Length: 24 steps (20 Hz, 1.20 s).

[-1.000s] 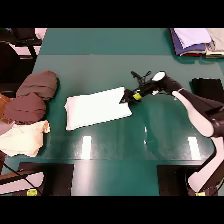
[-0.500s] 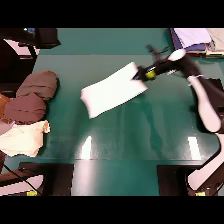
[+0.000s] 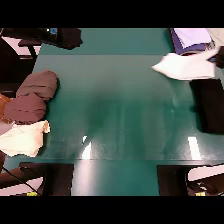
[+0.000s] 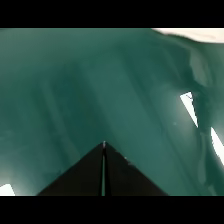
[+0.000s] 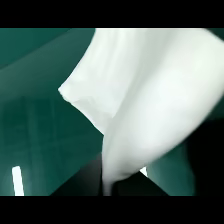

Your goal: Fold the shirts.

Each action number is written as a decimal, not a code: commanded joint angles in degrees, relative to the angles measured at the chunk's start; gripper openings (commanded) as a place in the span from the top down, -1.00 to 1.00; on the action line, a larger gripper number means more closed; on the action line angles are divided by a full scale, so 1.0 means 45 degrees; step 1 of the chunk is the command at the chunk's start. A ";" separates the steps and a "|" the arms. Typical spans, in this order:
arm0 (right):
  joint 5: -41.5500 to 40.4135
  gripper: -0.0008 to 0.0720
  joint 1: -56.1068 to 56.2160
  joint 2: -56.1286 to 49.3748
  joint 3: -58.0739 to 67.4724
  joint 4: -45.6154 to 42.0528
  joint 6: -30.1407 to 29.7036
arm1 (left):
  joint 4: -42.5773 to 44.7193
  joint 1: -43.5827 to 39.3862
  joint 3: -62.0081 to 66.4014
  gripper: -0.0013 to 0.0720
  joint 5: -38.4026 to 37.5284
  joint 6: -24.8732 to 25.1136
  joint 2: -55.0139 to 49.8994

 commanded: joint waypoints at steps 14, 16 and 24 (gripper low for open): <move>-0.0976 0.93 -0.2550 0.3113 0.0024 0.0291 0.0272 | -0.0151 -0.0583 -0.0005 0.89 0.0010 -0.0019 -0.0005; -0.0189 0.93 -0.2769 0.3444 0.0024 -0.0165 0.0408 | -0.0151 -0.0583 -0.0005 0.90 -0.0083 -0.0019 -0.0005; 0.1875 0.92 -0.2837 0.5391 -0.3016 -0.3419 0.1112 | -0.0151 -0.0583 -0.0005 0.89 -0.0491 0.0092 -0.0005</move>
